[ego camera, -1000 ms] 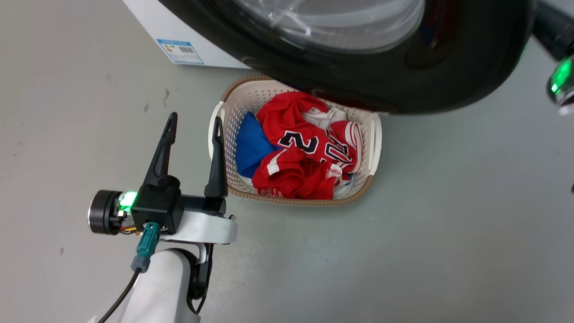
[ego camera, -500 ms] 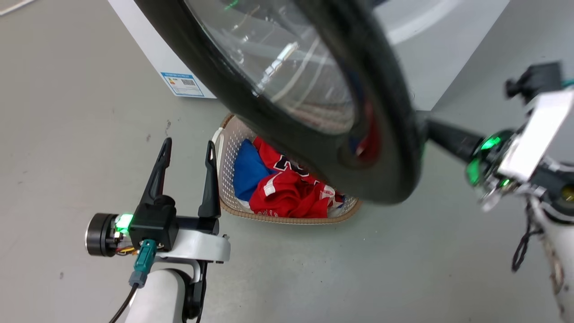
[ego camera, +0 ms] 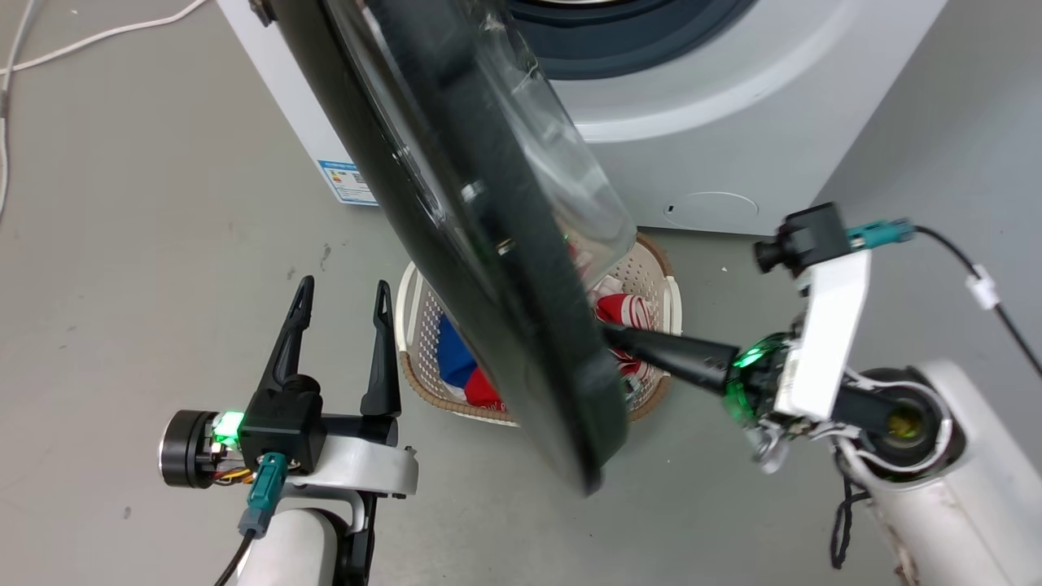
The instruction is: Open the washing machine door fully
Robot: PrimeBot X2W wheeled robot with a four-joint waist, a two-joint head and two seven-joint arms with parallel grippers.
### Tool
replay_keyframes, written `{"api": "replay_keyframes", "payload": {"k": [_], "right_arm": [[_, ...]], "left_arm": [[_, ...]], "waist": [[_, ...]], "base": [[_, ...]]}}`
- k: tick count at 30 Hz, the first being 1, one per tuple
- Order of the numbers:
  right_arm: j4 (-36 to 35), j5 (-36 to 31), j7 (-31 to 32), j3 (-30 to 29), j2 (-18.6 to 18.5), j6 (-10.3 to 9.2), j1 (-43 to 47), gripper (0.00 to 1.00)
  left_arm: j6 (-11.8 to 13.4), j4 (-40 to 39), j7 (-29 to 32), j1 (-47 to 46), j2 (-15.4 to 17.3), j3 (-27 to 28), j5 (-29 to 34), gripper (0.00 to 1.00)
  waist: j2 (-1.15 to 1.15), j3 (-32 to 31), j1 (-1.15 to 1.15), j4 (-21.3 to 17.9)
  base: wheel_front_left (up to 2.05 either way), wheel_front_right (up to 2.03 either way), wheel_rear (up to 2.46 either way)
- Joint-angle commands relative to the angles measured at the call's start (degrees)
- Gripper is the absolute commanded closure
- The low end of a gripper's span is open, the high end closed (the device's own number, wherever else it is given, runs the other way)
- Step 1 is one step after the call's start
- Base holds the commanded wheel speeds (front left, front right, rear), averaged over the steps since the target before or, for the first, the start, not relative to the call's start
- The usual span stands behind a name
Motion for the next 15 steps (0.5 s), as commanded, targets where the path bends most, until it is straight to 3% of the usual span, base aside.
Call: {"api": "replay_keyframes", "payload": {"k": [1,15], "right_arm": [[-0.15,0.12,0.32,0.62,0.75,0.02,0.48,1.0],[1.15,-0.66,1.51,5.78,4.72,0.02,3.1,1.0]], "left_arm": [[0.29,-0.07,-0.15,0.15,-0.05,-0.06,-0.04,0.0],[0.84,0.26,-0.15,1.53,-0.12,0.13,-0.23,0.0]], "waist": [[0.0,-0.14,0.01,0.25],[0.0,-1.89,0.01,1.3]], "base": [[0.0,0.0,0.0],[0.0,0.0,0.0]]}}
